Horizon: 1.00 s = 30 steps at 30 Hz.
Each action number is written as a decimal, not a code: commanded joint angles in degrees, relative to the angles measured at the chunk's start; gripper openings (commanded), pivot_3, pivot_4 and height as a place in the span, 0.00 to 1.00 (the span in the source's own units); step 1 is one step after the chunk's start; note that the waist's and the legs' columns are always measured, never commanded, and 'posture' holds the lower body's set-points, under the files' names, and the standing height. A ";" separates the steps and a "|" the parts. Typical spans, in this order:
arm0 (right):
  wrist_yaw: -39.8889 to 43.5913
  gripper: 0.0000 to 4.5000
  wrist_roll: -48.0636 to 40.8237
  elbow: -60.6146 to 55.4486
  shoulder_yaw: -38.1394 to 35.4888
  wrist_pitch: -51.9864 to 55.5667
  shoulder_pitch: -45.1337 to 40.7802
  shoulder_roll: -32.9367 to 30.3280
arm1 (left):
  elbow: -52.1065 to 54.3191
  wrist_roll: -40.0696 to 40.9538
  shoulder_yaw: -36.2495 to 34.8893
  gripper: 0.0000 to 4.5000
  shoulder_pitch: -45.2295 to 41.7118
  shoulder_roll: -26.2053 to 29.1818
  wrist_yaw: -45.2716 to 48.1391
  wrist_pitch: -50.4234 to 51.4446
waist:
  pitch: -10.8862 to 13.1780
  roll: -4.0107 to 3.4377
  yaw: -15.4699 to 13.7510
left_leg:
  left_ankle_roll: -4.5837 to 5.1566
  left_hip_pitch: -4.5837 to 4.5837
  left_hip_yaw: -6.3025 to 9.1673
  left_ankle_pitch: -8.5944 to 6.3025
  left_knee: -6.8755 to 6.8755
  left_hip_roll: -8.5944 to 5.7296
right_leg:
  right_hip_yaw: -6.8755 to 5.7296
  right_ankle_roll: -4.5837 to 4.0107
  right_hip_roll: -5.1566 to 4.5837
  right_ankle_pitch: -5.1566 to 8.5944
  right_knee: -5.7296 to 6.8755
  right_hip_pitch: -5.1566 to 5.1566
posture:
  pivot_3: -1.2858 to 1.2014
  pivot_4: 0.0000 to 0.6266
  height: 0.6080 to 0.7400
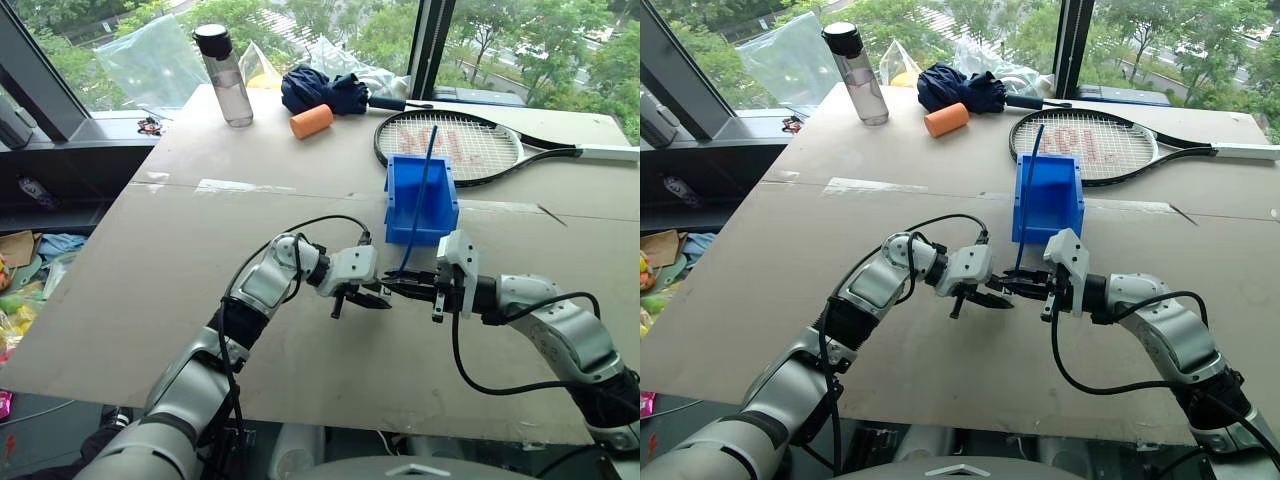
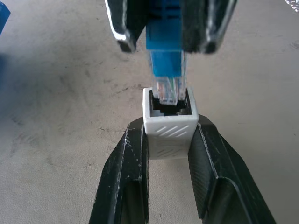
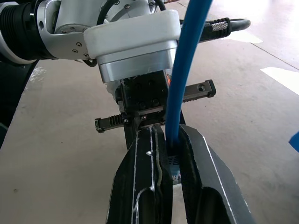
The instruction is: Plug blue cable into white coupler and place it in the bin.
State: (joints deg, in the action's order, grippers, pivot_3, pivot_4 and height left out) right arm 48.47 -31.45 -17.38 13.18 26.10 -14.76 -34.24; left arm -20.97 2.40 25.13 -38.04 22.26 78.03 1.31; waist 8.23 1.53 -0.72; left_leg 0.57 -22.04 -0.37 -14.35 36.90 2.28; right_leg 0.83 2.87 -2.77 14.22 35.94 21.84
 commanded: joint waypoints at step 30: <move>3.71 0.00 6.89 2.53 -1.85 1.42 -1.28 3.07 | 11.24 4.18 -5.50 0.81 4.27 1.27 -3.25 9.29 | -0.07 0.03 0.29 | 0.00 0.07 0.04 0.00 0.13 0.01 | -0.01 0.01 0.00 -0.01 0.08 -0.11 | 0.52 0.24 1.00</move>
State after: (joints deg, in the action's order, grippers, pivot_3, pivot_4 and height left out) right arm 54.04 -22.15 -13.55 14.60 24.95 -16.21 -31.17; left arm -14.24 4.18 22.23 -34.79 22.45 75.49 7.99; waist 8.16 1.56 -0.43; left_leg 0.58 -21.96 -0.35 -14.35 37.02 2.30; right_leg 0.84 2.89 -2.76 14.21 36.05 21.74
